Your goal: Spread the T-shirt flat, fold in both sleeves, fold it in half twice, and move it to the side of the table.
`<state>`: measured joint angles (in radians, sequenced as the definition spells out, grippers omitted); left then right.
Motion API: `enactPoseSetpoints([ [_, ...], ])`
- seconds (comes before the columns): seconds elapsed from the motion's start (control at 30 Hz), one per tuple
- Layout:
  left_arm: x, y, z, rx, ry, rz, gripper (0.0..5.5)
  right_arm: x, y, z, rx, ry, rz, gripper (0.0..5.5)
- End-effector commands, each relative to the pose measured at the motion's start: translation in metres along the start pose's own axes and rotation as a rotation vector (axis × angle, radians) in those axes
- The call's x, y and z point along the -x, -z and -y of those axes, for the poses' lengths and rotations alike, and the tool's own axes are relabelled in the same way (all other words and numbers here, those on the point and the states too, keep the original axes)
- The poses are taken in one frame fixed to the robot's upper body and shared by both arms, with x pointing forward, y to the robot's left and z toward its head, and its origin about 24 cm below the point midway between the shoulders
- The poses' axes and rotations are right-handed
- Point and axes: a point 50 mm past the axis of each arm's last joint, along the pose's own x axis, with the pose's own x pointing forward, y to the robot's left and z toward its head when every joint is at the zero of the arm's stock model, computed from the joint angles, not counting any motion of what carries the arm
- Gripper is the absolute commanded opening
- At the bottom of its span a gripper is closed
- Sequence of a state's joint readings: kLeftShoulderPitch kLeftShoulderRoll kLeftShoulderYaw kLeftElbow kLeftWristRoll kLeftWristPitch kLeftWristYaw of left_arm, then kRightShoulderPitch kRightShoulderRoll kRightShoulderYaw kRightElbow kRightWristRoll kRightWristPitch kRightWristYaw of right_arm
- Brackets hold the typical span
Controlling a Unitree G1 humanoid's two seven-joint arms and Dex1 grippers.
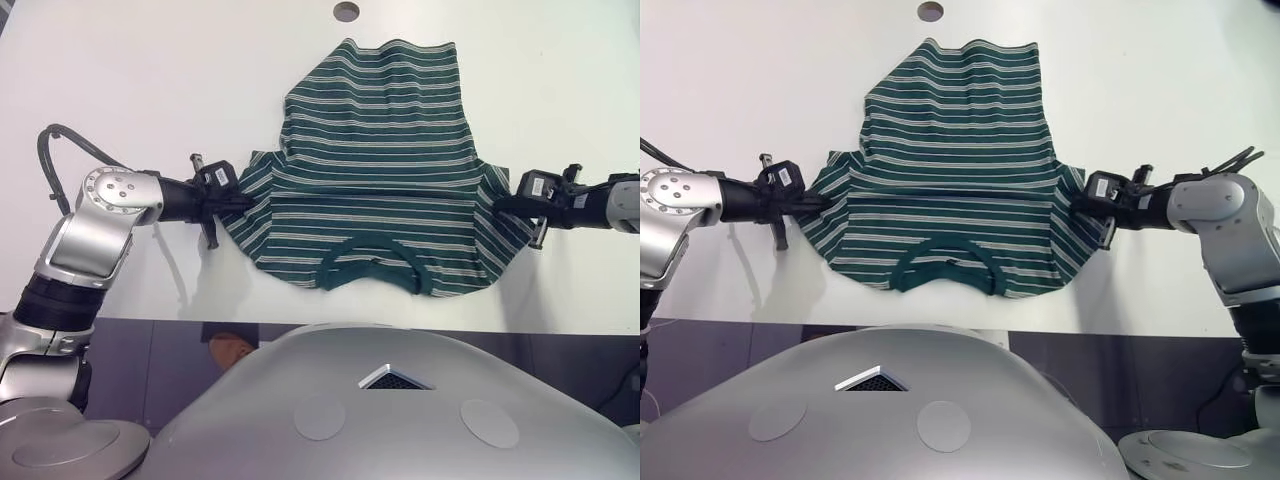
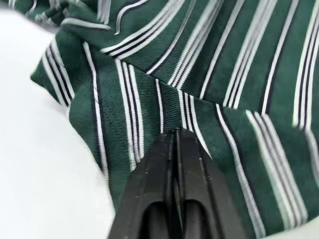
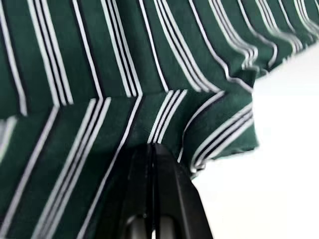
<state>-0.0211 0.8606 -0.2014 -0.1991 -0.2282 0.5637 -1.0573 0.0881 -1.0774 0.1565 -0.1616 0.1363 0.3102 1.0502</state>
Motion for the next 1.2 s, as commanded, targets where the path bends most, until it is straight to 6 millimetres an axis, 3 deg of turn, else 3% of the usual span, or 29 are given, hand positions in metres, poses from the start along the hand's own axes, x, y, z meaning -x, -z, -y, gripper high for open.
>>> enactPoseSetpoints([
  [0.03, 0.022, -0.073, -0.052, 0.122, -0.112, 0.421, 0.76, 0.019, -0.038, 0.028, 0.018, 0.124, 0.201, 0.00],
  [0.1, 0.010, -0.099, -0.073, 0.191, -0.135, 0.525, 1.24, 0.025, -0.052, 0.040, 0.021, 0.165, 0.280, 0.00],
  [0.2, -0.041, -0.113, -0.103, 0.288, -0.231, 0.482, 1.42, 0.027, -0.073, 0.058, 0.012, 0.256, 0.404, 0.00],
  [0.3, -0.071, -0.114, -0.110, 0.361, -0.263, 0.408, 1.42, 0.020, -0.088, 0.065, 0.006, 0.293, 0.475, 0.00],
  [0.4, -0.087, -0.104, -0.112, 0.413, -0.299, 0.302, 1.42, 0.008, -0.091, 0.063, 0.000, 0.290, 0.493, 0.00],
  [0.5, -0.092, -0.089, -0.113, 0.429, -0.342, 0.221, 1.42, -0.002, -0.092, 0.061, 0.000, 0.280, 0.491, 0.00],
  [0.7, -0.086, -0.081, -0.116, 0.419, -0.313, 0.224, 1.42, -0.010, -0.087, 0.057, -0.012, 0.267, 0.473, 0.00],
  [0.87, -0.094, -0.070, -0.108, 0.479, -0.252, 0.218, 0.52, -0.016, -0.085, 0.060, 0.000, 0.267, 0.445, 0.00],
  [0.97, -0.092, -0.085, -0.111, 0.402, -0.273, 0.322, 0.04, -0.017, -0.083, 0.058, 0.000, 0.267, 0.434, 0.00],
  [1.07, -0.090, -0.105, -0.109, 0.290, -0.212, 0.402, 0.04, -0.019, -0.081, 0.057, 0.003, 0.264, 0.422, 0.00],
  [1.2, -0.101, -0.112, -0.088, 0.050, -0.060, 0.324, 0.04, -0.022, -0.077, 0.053, 0.009, 0.246, 0.393, 0.00],
])
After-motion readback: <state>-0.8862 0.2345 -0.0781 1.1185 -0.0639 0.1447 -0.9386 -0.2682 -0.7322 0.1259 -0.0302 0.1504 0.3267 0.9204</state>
